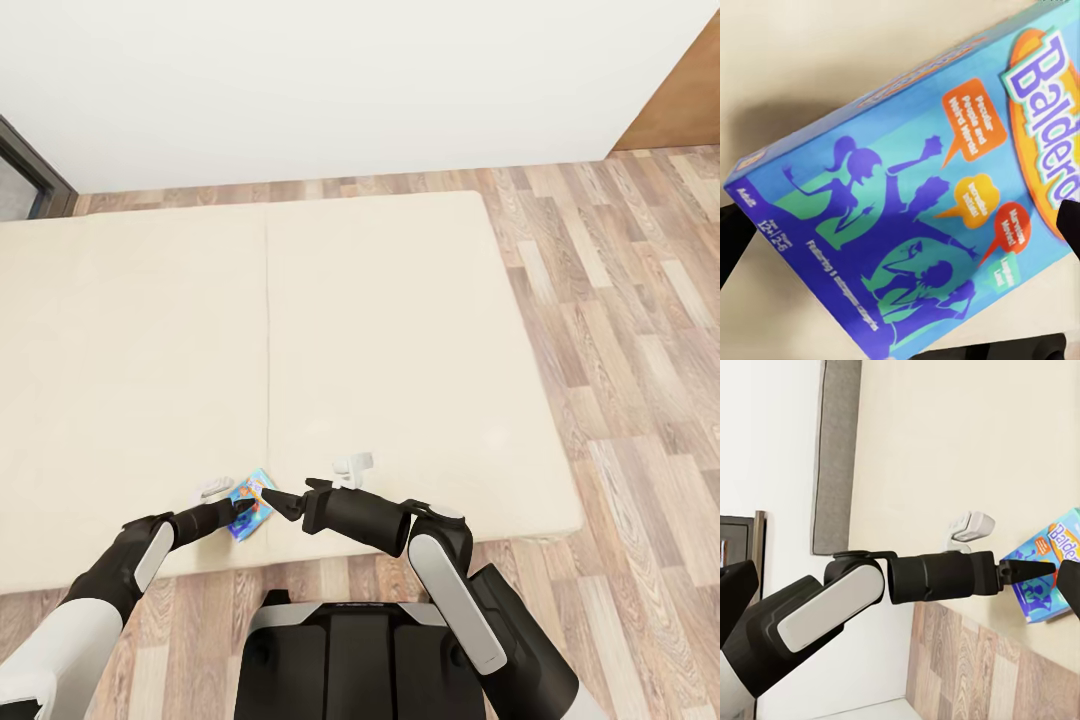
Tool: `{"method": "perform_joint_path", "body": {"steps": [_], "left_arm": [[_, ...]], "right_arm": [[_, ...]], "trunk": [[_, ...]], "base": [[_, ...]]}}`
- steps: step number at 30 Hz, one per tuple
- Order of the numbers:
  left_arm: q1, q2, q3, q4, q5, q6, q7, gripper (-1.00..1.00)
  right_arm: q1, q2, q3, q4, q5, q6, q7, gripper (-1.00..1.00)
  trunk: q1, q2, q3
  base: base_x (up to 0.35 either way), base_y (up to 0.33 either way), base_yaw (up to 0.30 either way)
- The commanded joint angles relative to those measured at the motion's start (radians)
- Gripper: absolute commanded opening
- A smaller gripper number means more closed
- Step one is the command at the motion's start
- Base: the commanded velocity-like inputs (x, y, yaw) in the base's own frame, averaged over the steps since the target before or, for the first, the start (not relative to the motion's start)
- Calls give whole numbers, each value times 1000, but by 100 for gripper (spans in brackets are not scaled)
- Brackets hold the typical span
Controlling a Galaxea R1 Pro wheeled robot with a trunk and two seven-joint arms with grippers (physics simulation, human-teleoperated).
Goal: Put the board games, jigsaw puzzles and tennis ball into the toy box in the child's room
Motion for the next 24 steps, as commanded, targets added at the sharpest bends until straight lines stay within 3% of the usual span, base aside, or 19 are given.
{"method": "perform_joint_path", "body": {"steps": [1, 11, 24], "left_arm": [[0, 0, 3, -1, 6, 8, -2, 100], [0, 1, 4, -1, 6, 8, -3, 100], [0, 1, 4, -11, 6, 8, -4, 100]], "right_arm": [[0, 0, -1, 0, 1, 5, 3, 100], [0, 0, -1, 0, 1, 6, 2, 100], [0, 1, 0, 0, 1, 6, 1, 100]], "trunk": [[1, -1, -1], [1, -1, 0], [1, -1, 0]], "base": [[0, 0, -48], [0, -5, -11], [0, -108, 0]]}}
